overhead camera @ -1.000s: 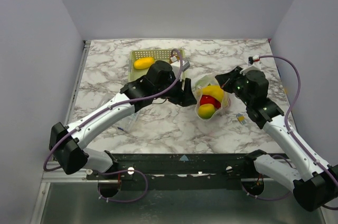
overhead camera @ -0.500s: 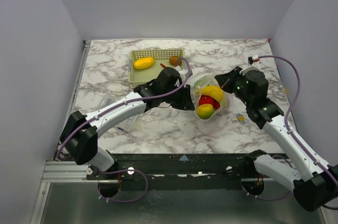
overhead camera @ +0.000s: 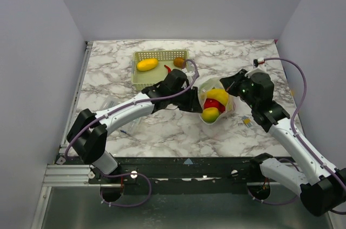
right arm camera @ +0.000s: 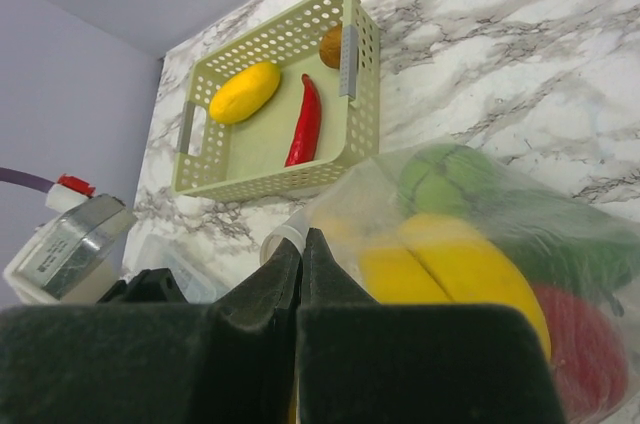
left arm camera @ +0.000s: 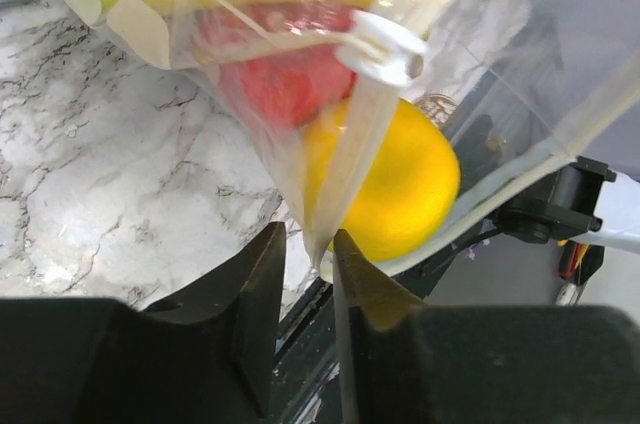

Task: Place the food in the zip-top bag and seal the zipper
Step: Adjust the zipper food storage bag at the center of the board.

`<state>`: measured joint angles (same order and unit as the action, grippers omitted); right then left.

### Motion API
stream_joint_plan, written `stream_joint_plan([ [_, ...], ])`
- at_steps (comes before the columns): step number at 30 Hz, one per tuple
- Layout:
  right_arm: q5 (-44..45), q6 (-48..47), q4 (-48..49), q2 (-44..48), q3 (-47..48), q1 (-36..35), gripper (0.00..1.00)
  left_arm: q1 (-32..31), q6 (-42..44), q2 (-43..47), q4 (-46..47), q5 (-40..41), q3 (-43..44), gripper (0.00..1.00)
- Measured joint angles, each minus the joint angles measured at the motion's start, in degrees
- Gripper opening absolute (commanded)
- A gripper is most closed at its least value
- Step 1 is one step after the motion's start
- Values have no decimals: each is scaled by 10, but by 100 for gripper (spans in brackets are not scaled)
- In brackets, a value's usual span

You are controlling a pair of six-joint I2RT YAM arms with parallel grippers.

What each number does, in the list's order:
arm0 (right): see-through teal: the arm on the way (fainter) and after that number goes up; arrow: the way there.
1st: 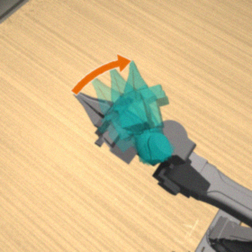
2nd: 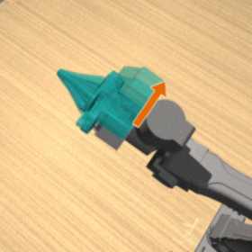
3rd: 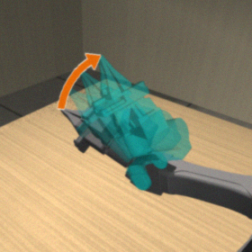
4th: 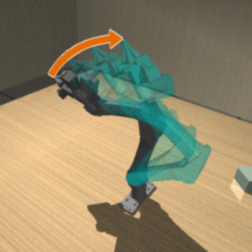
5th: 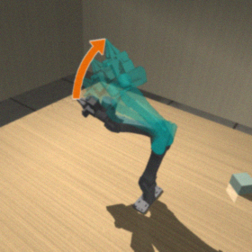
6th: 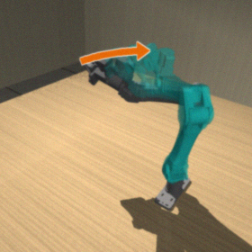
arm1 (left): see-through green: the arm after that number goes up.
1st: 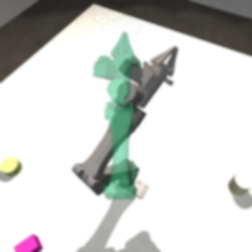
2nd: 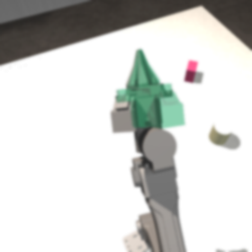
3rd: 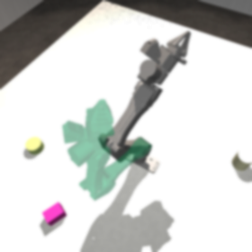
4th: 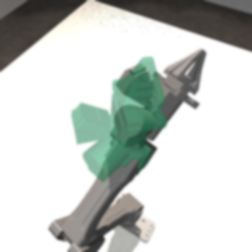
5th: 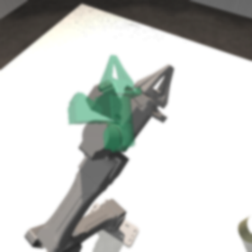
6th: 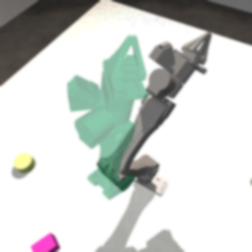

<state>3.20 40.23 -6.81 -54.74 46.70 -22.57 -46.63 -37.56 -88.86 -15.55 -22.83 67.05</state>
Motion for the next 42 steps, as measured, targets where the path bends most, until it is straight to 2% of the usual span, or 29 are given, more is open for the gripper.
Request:
stream_joint_plan([
  [5,0,0,0,0,0,0,0,0,-2,-23,6,0,0,19],
  [6,0,0,0,0,0,0,1,0,-2,-26,6,0,0,15],
  [7,0,0,0,0,0,0,1,0,-2,-29,8,0,0,4],
  [8,0,0,0,0,0,0,1,0,-2,-32,10,-1,0,0],
  [15,3,-17,-20,0,2,0,1,1,-8,-40,27,-55,0,0],
  [23,22,-97,-143,0,84,0,1,1,-85,29,66,-158,-19,0],
  [30,-48,-122,-223,-21,173,0,1,5,-175,94,100,-195,-40,0],
  [33,-66,-127,-222,-26,163,0,1,16,-217,119,118,-195,-64,0],
  [38,-78,-133,-202,-74,102,-2,1,67,-317,133,199,-200,-186,0],
  [42,-97,-132,-202,-118,94,-2,1,75,-334,128,189,-200,-193,0],
])
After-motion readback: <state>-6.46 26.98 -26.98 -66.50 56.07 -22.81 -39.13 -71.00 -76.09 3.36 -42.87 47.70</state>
